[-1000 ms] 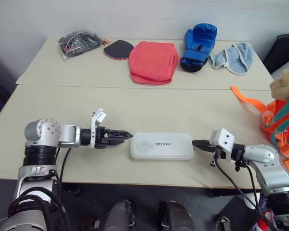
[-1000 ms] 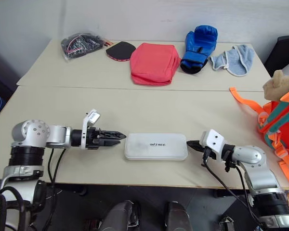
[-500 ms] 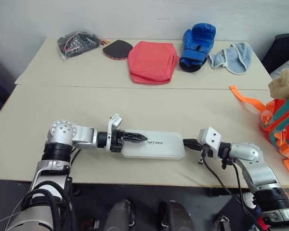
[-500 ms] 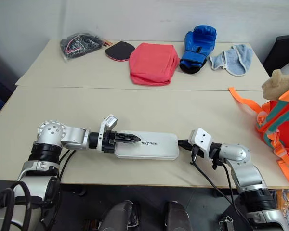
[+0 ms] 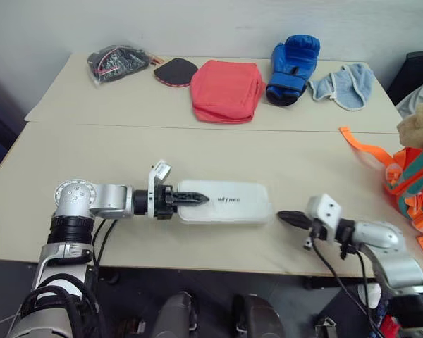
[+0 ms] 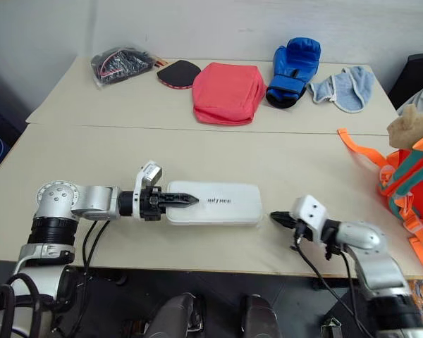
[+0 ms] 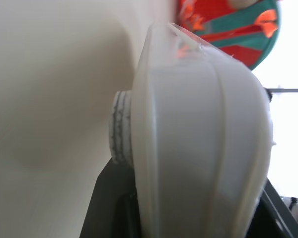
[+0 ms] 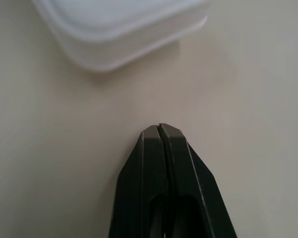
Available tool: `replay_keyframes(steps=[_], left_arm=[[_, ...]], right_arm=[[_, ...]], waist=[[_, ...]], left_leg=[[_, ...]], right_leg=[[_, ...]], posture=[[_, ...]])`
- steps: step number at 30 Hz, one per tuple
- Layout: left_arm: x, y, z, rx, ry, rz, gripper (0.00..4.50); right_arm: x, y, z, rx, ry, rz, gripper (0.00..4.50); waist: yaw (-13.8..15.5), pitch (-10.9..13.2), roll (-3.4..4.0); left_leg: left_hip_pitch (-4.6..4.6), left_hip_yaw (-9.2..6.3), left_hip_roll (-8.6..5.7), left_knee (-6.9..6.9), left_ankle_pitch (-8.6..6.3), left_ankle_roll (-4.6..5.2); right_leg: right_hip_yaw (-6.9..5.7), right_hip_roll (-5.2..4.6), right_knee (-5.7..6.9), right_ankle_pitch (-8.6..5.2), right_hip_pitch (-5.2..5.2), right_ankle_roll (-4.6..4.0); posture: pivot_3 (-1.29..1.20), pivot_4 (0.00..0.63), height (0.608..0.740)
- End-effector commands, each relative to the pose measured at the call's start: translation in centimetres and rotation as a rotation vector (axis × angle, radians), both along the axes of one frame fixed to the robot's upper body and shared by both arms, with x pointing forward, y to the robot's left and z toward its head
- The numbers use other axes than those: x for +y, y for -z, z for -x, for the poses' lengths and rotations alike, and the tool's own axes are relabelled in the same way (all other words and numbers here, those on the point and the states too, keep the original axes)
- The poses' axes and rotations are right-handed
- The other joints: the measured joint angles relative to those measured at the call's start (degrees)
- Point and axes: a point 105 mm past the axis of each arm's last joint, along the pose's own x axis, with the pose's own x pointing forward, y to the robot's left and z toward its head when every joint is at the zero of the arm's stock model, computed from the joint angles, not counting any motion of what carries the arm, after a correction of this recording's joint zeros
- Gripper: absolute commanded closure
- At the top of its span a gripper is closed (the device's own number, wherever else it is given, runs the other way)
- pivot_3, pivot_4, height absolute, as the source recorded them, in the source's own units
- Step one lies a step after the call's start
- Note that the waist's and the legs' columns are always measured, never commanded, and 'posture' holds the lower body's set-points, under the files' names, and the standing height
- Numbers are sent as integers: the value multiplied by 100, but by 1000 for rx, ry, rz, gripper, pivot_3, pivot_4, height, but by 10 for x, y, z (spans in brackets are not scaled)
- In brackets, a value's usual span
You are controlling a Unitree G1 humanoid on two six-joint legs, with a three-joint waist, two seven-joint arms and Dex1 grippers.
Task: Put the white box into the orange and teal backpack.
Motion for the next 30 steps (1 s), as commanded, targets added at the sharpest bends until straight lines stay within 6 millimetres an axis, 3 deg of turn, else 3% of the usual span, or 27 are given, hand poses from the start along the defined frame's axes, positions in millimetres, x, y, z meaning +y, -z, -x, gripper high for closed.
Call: replay_keyframes(steps=[1,3,7,13,15,17,22,28,30], left_arm=[[6,-38,9,-257,-3,69,3241],[9,-47,12,-408,-14,87,3260],[11,-63,21,-896,22,114,3260],[-1,-55,26,-1150,113,70,3260],[-1,-51,25,-1162,98,73,3260],[-1,-48,21,-1176,76,67,3260],[-7,-44,20,-1203,87,51,3260],[-4,-44,24,-1201,78,31,3260],[0,-43,26,-1202,57,14,3260]], right_arm=[[-23,-30,16,-47,99,-137,4128],[-37,-35,29,-59,176,-174,3573],[-85,-44,64,-155,479,-201,2253],[-130,-48,115,-249,825,-232,191],[-136,-51,116,-285,871,-211,21],[-141,-55,102,-315,887,-202,21],[-165,-62,41,-365,965,-184,21],[-172,-76,-22,-414,1043,-213,21],[-172,-81,-38,-426,1068,-226,390]], waist=[[6,0,1],[-2,0,1],[50,-4,8],[85,-7,13],[35,-7,14],[-36,-7,14],[-139,-6,14],[-85,-1,21],[-74,-2,21]], left_leg=[[2,0,1,-3,-1,-1],[3,3,1,-5,-2,-6],[10,20,2,-48,-19,-45],[18,31,1,-99,-9,-58],[20,31,2,-101,-9,-58],[24,41,8,-102,-9,-54],[36,54,12,-96,-1,-37],[29,47,16,-90,30,-8],[22,43,12,-87,35,-1]], right_leg=[[0,2,-1,0,2,-1],[1,3,-4,-1,2,-2],[6,7,-38,-2,1,-4],[18,4,-67,-1,-6,-1],[20,4,-67,-1,-7,-1],[20,4,-61,-1,-11,-1],[17,4,-46,-1,-10,-1],[3,7,-40,-4,-13,-7],[0,5,-40,-3,-13,-7]], posture=[[0,150,740],[0,150,740],[0,150,740],[0,150,740],[0,150,740],[0,150,740],[0,150,740],[0,150,740],[0,150,740]])
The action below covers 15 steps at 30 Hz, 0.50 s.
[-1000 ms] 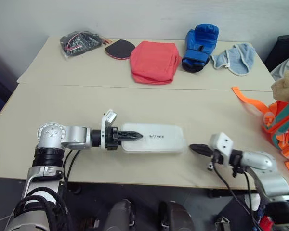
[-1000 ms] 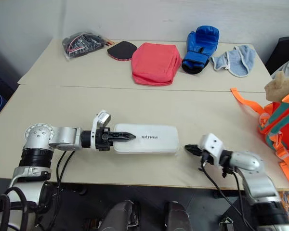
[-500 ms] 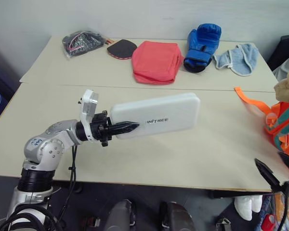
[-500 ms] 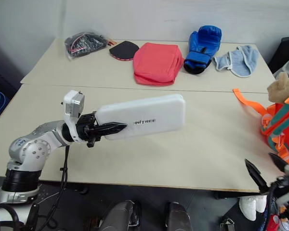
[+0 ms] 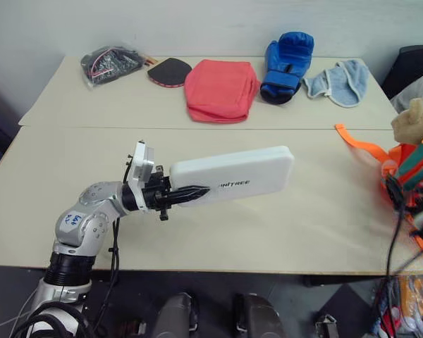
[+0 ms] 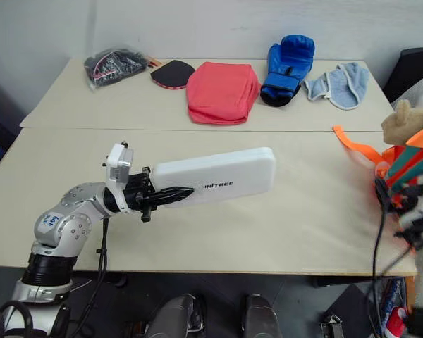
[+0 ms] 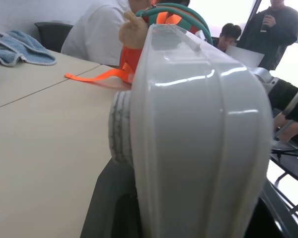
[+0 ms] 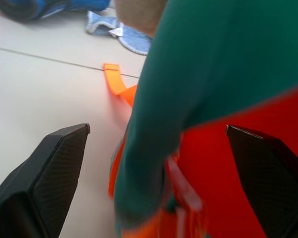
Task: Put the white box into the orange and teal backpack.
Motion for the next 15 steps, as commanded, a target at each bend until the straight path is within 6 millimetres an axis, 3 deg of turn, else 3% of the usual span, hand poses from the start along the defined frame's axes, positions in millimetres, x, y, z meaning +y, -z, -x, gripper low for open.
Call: replay_keyframes(steps=[1,4,7,10,12,15], left_arm=[[6,-11,7,-60,-24,4,3260],[9,-11,10,-56,-49,10,3260],[17,-16,9,-43,-96,49,3260],[39,-19,-4,11,-209,124,3260],[52,-16,-12,34,-270,140,3260],[72,-8,-21,64,-351,143,3260]], right_arm=[[-9,-14,-14,-34,71,37,570],[0,-21,-28,-60,37,57,1524],[28,-32,-40,-142,-103,43,2592],[107,-51,-41,-230,-504,13,3657],[144,-56,-34,-223,-704,-38,4331],[203,-60,-10,-149,-1018,-114,4484]], waist=[[-3,0,0],[0,0,0],[-16,0,0],[-88,0,0],[-161,0,1],[-174,1,1]], left_leg=[[-1,0,0,2,0,0],[-3,-3,-2,4,1,2],[-4,-2,-2,4,1,2],[-1,-2,3,2,3,-1],[1,-4,7,-2,5,-5],[4,-6,10,-10,5,-6]], right_leg=[[0,0,0,0,1,0],[-1,-2,0,1,1,2],[-1,-2,-1,1,2,2],[-2,2,1,1,2,2],[-3,5,4,1,2,2],[-6,6,13,1,0,2]], posture=[[0,150,740],[0,150,740],[0,150,740],[0,150,740],[0,150,740],[0,150,740]])
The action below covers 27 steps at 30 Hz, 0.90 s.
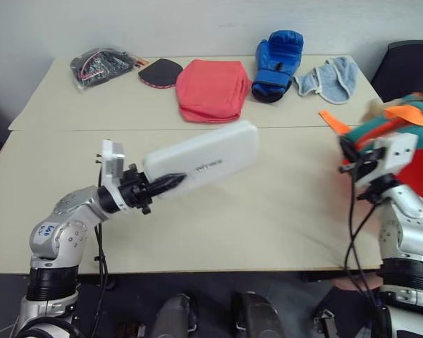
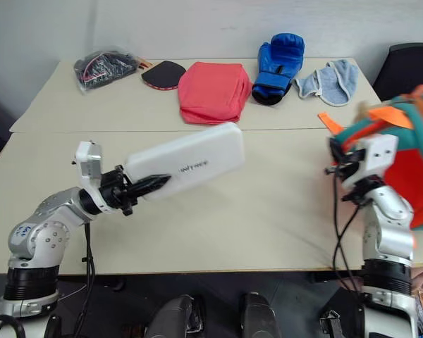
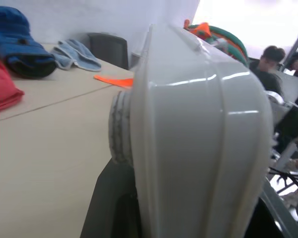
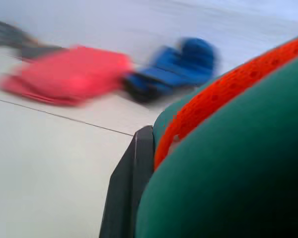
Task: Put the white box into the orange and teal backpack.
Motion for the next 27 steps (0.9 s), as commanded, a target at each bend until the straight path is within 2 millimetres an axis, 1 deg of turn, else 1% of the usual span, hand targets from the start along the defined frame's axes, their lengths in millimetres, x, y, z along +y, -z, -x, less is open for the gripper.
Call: replay_keyframes(steps=[1,2,3,4,5,6,8,9,10,11,14,15,17,20,21,24,26,27], left_arm=[[25,-2,-7,-6,-92,29,3260],[30,-1,-7,-10,-105,39,3260],[33,0,-6,-6,-106,42,3260],[36,2,-6,-22,-120,22,3260],[37,4,-6,-41,-133,-6,3260],[38,5,-6,-50,-138,-26,3260],[40,0,-2,-55,-132,-21,3260],[41,-4,0,-56,-127,-15,3260],[43,-9,4,-69,-126,-6,3260],[45,-12,6,-79,-126,-1,3260],[54,-22,10,-72,-162,48,3260],[55,-24,15,-73,-163,52,3260],[50,-29,22,-82,-134,44,3260],[32,-41,23,-149,-84,24,3260],[21,-45,20,-191,-56,-11,3260],[1,-50,16,-260,1,-67,3260],[-15,-52,14,-325,77,-119,3260],[-20,-53,14,-348,100,-140,3260]], right_arm=[[74,-21,39,13,-417,-6,4484],[89,-17,52,58,-516,-6,4484],[100,-14,66,103,-599,-8,4484],[108,-10,79,148,-672,-3,4484],[112,-8,88,187,-722,-1,4484],[114,-6,94,219,-756,2,4484],[112,-1,116,312,-834,13,4484],[109,0,124,354,-853,15,4484],[101,2,130,394,-858,23,4484],[96,2,133,416,-855,28,4484],[78,5,136,487,-824,39,4484],[71,7,135,502,-811,53,4484],[60,6,130,514,-782,65,4484],[51,4,121,498,-734,89,4484],[49,4,117,493,-714,96,4484],[45,5,111,489,-693,101,4484],[45,6,110,491,-700,104,4484],[45,7,109,491,-703,107,4484]], waist=[[4,1,0],[20,1,-1],[29,1,-1],[35,1,-2],[48,1,-3],[61,1,-4],[128,1,-4],[158,0,-9],[169,1,-12],[179,1,-14],[187,2,-15],[187,2,-16],[172,2,-16],[184,2,-17],[198,3,-17],[306,3,-17],[324,3,-17],[333,3,-17]], left_leg=[[-2,0,1,-1,-1,-1],[-4,-3,1,0,-2,0],[-7,-7,1,2,-4,0],[-9,-11,-1,3,-7,1],[-12,-15,-1,4,-11,3],[-16,-21,-4,7,-19,7],[-19,-24,-14,14,-35,16],[-20,-25,-18,16,-39,21],[-20,-26,-18,20,-51,18],[-20,-28,-18,20,-56,15],[-22,-29,-19,21,-66,10],[-22,-29,-19,21,-66,10],[-22,-30,-19,20,-64,14],[-20,-28,-19,21,-53,26],[-20,-28,-18,21,-51,24],[-22,-28,-19,25,-49,12],[-23,-24,-20,27,-49,14],[-22,-23,-20,28,-48,18]], right_leg=[[-1,1,12,0,-2,0],[-1,0,14,0,-4,0],[-3,0,13,0,-4,0],[-4,-2,11,0,-4,0],[-4,-3,7,0,-3,0],[-4,-5,-4,0,0,0],[-4,-15,-21,1,1,1],[-4,-21,-23,2,2,3],[-3,-23,-27,2,4,3],[-3,-24,-28,2,5,3],[-3,-27,-35,3,6,4],[-4,-27,-36,2,8,4],[-5,-26,-36,2,9,4],[-7,-25,-34,2,9,4],[-7,-25,-33,2,9,4],[-12,-24,-31,3,10,6],[-9,-22,-31,4,10,7],[-9,-22,-29,4,10,7]], posture=[[0,150,740],[0,150,740],[0,150,740],[0,150,740],[0,150,740],[0,150,740],[0,150,740],[0,150,740],[0,150,740],[0,150,740],[0,150,740],[0,150,740],[0,150,740],[0,150,740],[0,150,740],[0,150,740],[0,150,740],[0,150,740]])
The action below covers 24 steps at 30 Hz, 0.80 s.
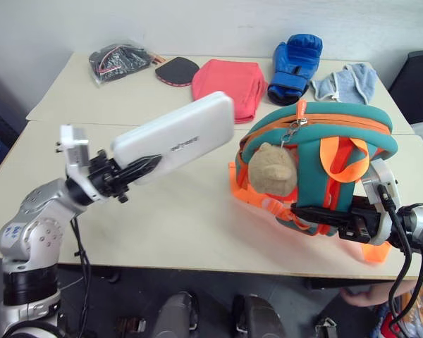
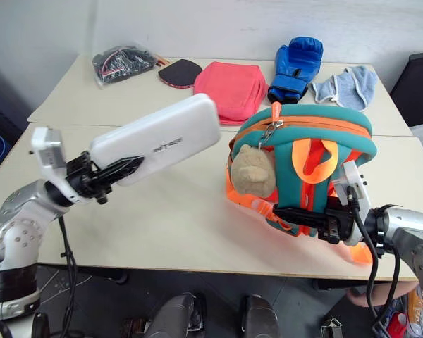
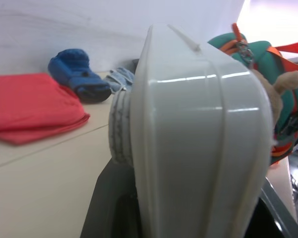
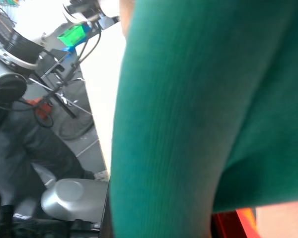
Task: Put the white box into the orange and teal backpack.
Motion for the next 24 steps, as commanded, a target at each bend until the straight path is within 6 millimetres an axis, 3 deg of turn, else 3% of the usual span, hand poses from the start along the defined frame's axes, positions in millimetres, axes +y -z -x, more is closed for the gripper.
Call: replay_keyframes(steps=[1,5,11,17,20,24], left_arm=[[-23,-8,7,-139,121,-105,3260],[-30,-3,6,-168,177,-202,3260],[-46,3,-18,-221,167,-318,3260],[-112,-17,-43,-232,288,-455,3260],[-133,-23,-46,-185,377,-520,3260],[-175,-32,-55,-246,425,-545,3260]], right_arm=[[1,-2,-1,-21,-21,6,4484],[2,1,-2,-19,-29,5,4484],[4,3,-2,-16,-38,8,4484],[9,-1,2,1,-73,21,4484],[11,-3,2,4,-85,27,4484],[14,-3,2,-4,-85,26,4484]], waist=[[7,0,0],[-15,0,0],[24,1,-3],[89,5,-9],[37,6,-10],[16,7,-12]], left_leg=[[-2,1,0,0,2,4],[-2,4,1,-1,1,8],[-2,1,2,14,5,14],[-23,-7,2,54,-13,30],[-40,-6,3,74,-18,37],[-43,-5,2,78,-19,43]], right_leg=[[-1,2,-2,0,-1,0],[-1,7,-4,0,-1,0],[-2,7,-1,4,6,7],[-9,6,3,7,3,14],[-15,9,1,8,1,15],[-20,11,-1,9,1,17]], posture=[[0,150,740],[0,150,740],[0,150,740],[0,150,740],[0,150,740],[0,150,740]])
